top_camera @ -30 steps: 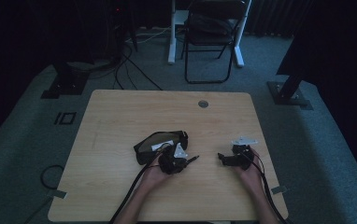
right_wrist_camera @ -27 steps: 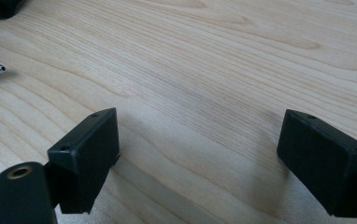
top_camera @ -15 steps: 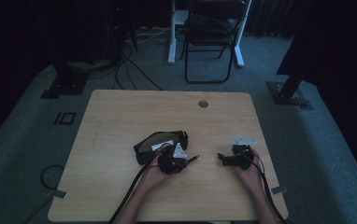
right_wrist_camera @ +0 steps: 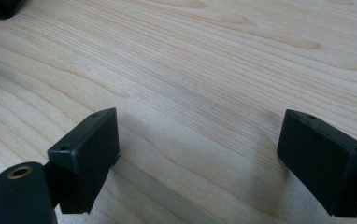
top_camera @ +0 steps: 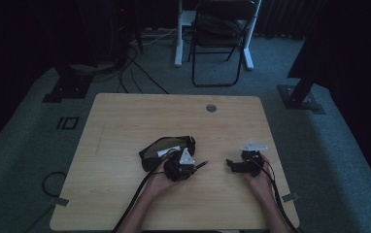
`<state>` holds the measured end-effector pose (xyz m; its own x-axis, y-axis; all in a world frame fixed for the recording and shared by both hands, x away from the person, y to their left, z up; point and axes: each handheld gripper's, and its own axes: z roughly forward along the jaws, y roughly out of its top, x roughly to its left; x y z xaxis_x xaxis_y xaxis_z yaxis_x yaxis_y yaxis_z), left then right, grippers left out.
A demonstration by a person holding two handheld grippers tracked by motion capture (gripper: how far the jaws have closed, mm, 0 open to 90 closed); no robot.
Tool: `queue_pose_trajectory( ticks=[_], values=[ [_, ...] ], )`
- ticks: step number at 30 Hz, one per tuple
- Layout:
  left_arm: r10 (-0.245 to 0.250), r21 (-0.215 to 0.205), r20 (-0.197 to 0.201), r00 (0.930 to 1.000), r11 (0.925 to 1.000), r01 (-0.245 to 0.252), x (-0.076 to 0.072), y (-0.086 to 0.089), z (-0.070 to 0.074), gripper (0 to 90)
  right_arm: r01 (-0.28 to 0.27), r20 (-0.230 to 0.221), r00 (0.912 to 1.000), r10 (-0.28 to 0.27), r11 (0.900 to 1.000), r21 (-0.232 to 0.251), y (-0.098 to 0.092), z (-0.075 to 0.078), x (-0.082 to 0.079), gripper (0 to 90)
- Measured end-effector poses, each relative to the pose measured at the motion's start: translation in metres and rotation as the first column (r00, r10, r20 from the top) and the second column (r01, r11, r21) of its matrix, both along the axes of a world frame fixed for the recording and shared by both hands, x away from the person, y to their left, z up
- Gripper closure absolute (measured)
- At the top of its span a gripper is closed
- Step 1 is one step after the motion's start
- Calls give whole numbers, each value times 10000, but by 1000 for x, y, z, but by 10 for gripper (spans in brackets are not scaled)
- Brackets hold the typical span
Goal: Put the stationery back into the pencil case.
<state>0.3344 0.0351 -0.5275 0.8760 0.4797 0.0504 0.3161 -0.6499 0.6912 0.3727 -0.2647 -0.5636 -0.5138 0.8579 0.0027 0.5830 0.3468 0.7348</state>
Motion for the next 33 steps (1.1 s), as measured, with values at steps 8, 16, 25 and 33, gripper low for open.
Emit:
queue_pose_trajectory(
  ticks=[8,16,25,33],
  values=[
    [-60,-83,37,10000,9999,60,-2,1,5,794,1,-2,10000,-1,10000,1,0,0,0,128],
    [-150,-113,118,9998,9998,151,-3,2,11,794,-2,1,10000,2,10000,0,0,0,0,128],
    [-225,-252,110,9997,9994,228,-5,4,16,794,2,-6,10000,-2,10000,2,0,0,0,128],
    [-386,-344,191,9991,9986,392,-8,4,23,794,0,-4,10000,0,10000,0,0,0,0,128]
  ],
)
